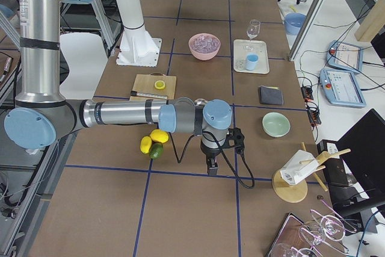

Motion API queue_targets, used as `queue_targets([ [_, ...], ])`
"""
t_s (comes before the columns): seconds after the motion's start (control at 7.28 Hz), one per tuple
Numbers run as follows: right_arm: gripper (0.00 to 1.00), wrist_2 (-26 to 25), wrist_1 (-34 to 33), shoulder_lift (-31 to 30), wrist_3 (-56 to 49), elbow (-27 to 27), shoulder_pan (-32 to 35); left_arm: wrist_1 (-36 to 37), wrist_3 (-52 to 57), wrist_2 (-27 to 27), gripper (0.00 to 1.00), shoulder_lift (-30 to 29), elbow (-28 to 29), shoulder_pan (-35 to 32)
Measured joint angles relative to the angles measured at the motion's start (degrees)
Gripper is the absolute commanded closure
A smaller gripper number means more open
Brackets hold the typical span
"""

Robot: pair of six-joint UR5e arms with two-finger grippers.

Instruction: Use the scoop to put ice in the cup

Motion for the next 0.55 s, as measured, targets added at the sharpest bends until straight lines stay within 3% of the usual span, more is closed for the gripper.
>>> queue_targets([
  [0.27, 0.00, 0.2, 0.1, 0.5, 0.3, 0.2, 0.0, -1.8, 0.0, -0.9, 0.00, -0.4, 0.0, 0.1],
  [0.55, 0.00, 0.3, 2.8, 0.6, 0.4, 0.2, 0.0, -9.5, -0.1, -1.0, 0.00, -0.6, 0.4, 0.2],
])
